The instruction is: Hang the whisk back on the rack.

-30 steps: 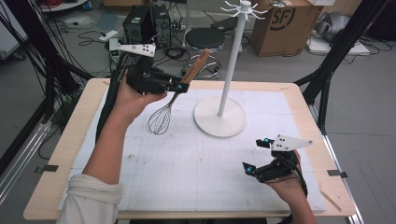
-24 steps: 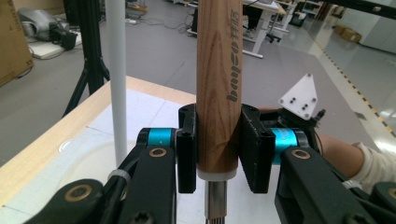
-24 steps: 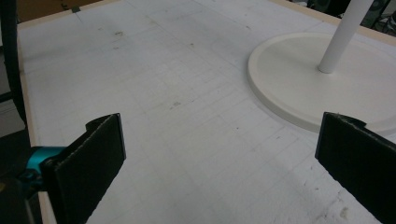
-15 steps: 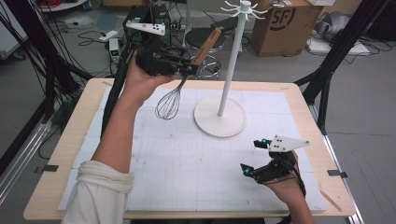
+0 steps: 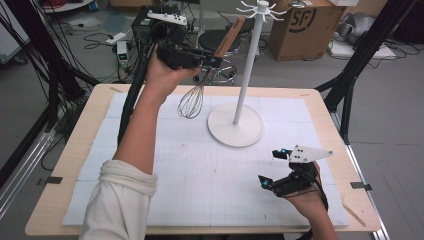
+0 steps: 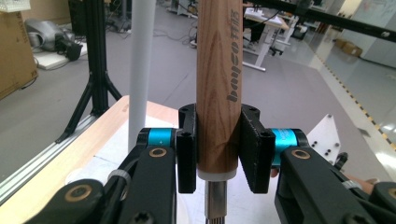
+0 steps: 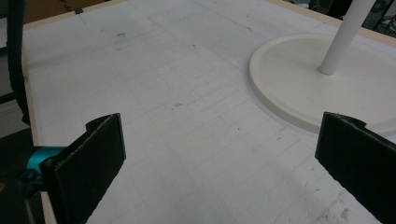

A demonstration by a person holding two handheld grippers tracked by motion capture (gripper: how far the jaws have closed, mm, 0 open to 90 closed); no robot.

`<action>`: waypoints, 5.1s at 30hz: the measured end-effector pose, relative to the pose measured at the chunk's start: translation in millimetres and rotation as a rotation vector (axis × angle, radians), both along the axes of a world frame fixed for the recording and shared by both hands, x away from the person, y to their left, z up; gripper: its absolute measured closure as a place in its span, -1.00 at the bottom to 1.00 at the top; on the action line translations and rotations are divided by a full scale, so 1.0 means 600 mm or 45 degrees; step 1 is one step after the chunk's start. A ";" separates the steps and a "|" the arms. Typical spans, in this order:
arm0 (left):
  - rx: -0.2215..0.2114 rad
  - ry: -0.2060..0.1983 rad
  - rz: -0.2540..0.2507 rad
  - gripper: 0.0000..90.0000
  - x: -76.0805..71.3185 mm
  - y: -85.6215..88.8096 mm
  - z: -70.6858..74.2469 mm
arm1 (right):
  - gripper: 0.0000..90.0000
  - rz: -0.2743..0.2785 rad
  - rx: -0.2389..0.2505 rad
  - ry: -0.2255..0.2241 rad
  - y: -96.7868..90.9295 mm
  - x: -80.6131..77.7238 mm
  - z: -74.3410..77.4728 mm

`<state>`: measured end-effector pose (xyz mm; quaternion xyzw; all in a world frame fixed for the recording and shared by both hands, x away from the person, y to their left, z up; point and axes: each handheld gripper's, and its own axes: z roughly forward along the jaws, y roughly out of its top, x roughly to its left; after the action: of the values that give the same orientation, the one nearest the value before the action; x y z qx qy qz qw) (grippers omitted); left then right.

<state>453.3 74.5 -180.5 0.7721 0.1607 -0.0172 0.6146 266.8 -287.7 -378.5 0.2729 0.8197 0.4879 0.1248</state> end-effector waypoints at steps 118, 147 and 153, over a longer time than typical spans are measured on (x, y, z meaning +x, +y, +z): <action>0.215 0.022 0.176 -0.96 -0.115 0.160 -0.166 | -0.99 -0.008 -0.013 0.033 0.000 0.008 -0.009; 0.209 0.076 0.226 -0.96 -0.185 0.210 -0.291 | -0.99 -0.025 -0.032 0.050 -0.003 0.012 -0.017; 0.201 0.056 0.243 -0.96 -0.210 0.217 -0.305 | -0.99 -0.034 -0.038 0.052 -0.003 0.012 -0.018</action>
<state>327.4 204.7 -363.7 0.7986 0.2479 0.0370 0.5472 273.9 -289.7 -389.3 0.2919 0.8255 0.4683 0.1187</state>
